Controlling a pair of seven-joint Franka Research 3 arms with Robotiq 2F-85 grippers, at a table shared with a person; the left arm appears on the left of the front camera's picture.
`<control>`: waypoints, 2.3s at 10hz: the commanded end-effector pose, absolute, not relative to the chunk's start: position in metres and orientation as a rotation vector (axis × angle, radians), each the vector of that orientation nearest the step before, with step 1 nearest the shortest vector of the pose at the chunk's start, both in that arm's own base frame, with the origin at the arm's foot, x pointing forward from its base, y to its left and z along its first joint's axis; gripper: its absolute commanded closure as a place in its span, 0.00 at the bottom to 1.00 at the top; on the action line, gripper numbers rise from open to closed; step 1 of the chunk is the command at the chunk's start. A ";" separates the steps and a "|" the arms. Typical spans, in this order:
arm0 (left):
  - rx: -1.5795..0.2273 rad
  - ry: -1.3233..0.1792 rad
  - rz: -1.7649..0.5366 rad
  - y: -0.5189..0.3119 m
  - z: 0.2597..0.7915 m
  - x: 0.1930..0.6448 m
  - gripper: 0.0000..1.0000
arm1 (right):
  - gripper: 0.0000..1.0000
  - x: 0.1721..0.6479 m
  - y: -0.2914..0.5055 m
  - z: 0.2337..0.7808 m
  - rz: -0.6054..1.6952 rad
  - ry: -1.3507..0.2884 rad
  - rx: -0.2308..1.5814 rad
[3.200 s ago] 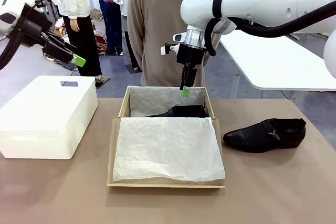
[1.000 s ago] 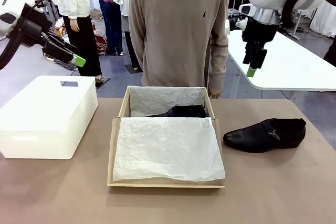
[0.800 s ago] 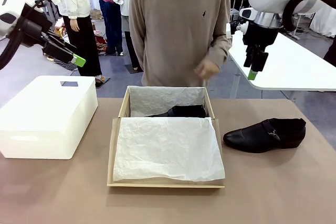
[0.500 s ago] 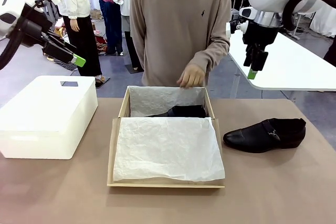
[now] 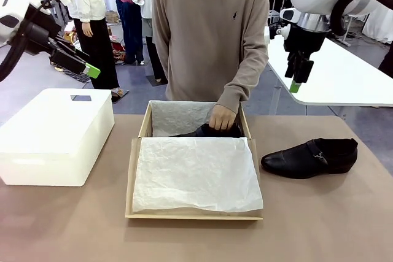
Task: Pack the shoes into the box.
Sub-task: Place the other shoe of the Shoes into the Shoes Box.
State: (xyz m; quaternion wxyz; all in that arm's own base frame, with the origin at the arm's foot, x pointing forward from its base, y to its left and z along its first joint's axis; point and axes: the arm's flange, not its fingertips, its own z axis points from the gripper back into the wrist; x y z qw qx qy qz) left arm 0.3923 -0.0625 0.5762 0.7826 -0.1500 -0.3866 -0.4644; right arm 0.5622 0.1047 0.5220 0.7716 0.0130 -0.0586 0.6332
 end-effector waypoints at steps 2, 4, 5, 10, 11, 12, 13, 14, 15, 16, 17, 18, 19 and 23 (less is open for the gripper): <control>-0.342 -0.850 -1.021 -0.060 0.576 0.394 0.00 | 0.00 0.562 0.105 0.522 1.373 -0.127 0.028; -0.342 -0.850 -1.021 -0.060 0.576 0.394 0.00 | 0.00 0.554 0.089 0.517 1.457 -0.154 0.013; -0.342 -0.850 -1.021 -0.060 0.576 0.394 0.00 | 0.00 0.550 0.076 0.513 1.499 -0.148 0.027; -0.342 -0.850 -1.021 -0.060 0.576 0.394 0.00 | 0.00 0.524 0.015 0.497 1.441 -0.192 -0.050; -0.342 -0.850 -1.021 -0.060 0.576 0.394 0.00 | 0.00 0.520 0.004 0.491 1.412 -0.181 -0.047; -0.342 -0.850 -1.021 -0.060 0.576 0.394 0.00 | 0.00 0.516 -0.005 0.486 1.394 -0.179 -0.057; -0.342 -0.850 -1.021 -0.060 0.576 0.394 0.00 | 0.00 0.512 -0.013 0.481 1.395 -0.185 -0.044; -0.342 -0.850 -1.021 -0.060 0.576 0.394 0.00 | 0.00 0.510 -0.017 0.477 1.391 -0.189 -0.030; -0.342 -0.850 -1.021 -0.060 0.576 0.394 0.00 | 0.00 0.510 -0.017 0.474 1.392 -0.181 -0.022; -0.342 -0.850 -1.021 -0.060 0.576 0.394 0.00 | 0.00 0.512 -0.013 0.473 1.389 -0.171 -0.020; -0.342 -0.850 -1.021 -0.060 0.576 0.394 0.00 | 0.00 0.516 -0.016 0.476 1.367 -0.152 -0.019; -0.342 -0.850 -1.021 -0.060 0.576 0.394 0.00 | 0.00 0.516 -0.016 0.476 1.367 -0.152 -0.019; -0.342 -0.850 -1.021 -0.060 0.576 0.394 0.00 | 0.00 0.516 -0.016 0.476 1.367 -0.152 -0.019; -0.342 -0.850 -1.021 -0.060 0.576 0.394 0.00 | 0.00 0.515 -0.015 0.472 1.369 -0.147 -0.014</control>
